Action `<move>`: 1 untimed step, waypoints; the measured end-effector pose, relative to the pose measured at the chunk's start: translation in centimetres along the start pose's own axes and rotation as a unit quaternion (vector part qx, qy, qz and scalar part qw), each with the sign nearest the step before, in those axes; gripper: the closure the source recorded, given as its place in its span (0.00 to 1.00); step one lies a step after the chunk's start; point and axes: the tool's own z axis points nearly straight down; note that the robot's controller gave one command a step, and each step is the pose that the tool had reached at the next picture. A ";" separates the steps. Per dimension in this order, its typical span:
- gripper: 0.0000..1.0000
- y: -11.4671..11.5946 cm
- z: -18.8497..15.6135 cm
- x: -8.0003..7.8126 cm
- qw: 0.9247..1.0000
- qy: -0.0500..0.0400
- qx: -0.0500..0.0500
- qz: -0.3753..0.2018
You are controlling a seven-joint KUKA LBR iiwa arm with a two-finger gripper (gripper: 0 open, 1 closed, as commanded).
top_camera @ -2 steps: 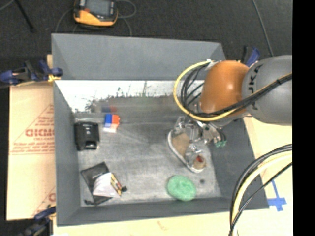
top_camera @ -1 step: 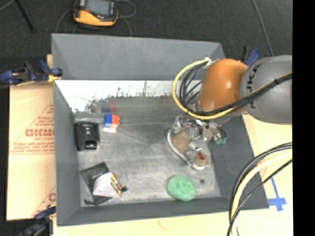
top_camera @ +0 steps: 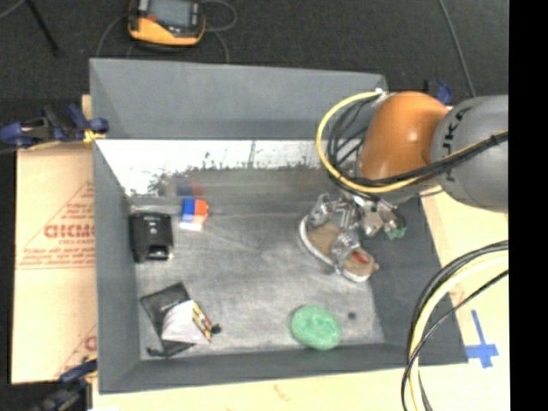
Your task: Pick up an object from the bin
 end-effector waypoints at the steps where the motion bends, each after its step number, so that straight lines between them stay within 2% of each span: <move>1: 1.00 0.0 0.0 0.0 1.000 0.000 0.000 0.001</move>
Offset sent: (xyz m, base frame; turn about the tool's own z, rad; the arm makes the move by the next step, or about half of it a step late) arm -0.0005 -0.0064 0.1225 -0.0907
